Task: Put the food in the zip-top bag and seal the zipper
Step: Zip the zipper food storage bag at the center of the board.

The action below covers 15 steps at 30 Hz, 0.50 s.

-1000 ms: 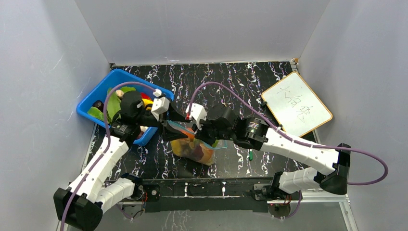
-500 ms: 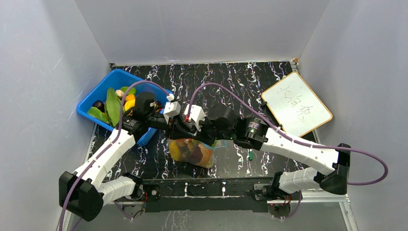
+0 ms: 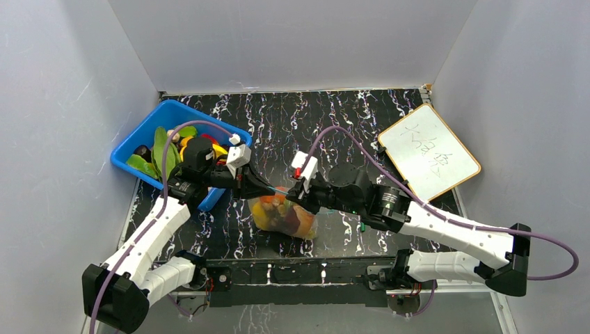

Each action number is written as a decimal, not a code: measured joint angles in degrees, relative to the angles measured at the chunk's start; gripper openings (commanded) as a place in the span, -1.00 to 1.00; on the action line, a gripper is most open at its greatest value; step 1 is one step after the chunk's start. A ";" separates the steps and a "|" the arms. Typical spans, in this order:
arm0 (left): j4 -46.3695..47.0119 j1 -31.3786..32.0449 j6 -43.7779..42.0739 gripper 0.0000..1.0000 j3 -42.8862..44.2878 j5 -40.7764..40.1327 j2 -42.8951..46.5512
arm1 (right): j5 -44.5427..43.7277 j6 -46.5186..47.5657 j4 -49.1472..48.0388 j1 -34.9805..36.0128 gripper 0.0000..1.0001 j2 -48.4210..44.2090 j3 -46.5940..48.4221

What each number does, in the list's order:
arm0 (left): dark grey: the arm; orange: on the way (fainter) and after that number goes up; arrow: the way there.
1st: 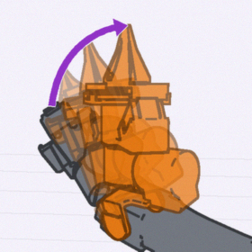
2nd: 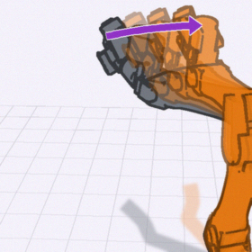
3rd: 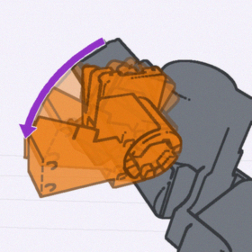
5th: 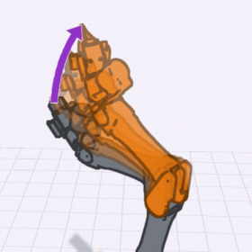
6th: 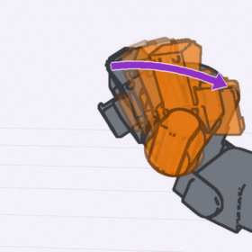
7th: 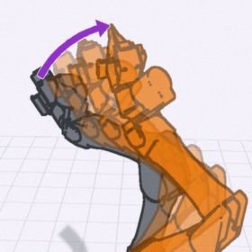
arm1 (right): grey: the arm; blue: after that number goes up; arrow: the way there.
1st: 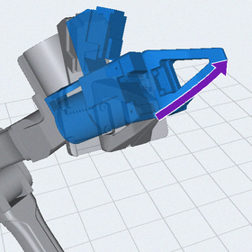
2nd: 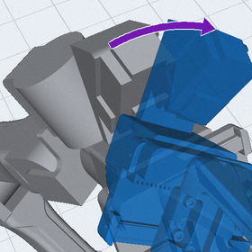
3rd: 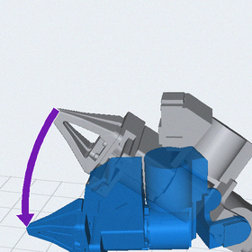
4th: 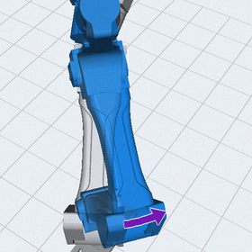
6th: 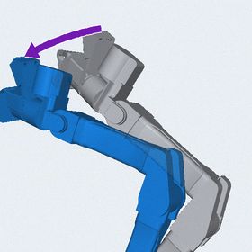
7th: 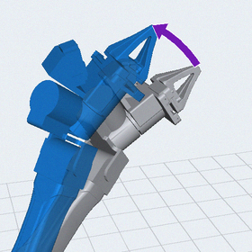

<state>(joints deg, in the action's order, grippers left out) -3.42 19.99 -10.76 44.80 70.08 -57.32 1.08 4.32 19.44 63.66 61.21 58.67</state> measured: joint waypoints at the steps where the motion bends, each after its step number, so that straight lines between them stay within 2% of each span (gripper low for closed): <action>1: 0.48 -0.07 0.59 -1.00 -0.15 0.00 0.00 | -0.09 -0.26 0.07 -0.02 -1.00 -0.70 -0.59; 10: 4.52 -1.05 3.78 -1.00 -2.69 -0.90 -0.07 | -2.38 -1.86 3.82 -0.15 -0.97 -3.13 -1.49; 12: 4.76 -1.18 3.96 -1.00 -3.61 -1.49 -0.04 | -3.30 -2.60 5.27 -0.20 -0.64 -3.34 -1.49; 15: 6.03 -1.86 4.46 -1.00 -5.09 -2.82 0.07 | -4.90 -5.62 8.79 -0.28 -0.26 -3.58 -0.74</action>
<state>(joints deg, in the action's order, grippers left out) 2.61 18.13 -6.31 39.70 67.26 -57.25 -3.81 -1.30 28.23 63.37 57.63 57.93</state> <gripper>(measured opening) 0.012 0.213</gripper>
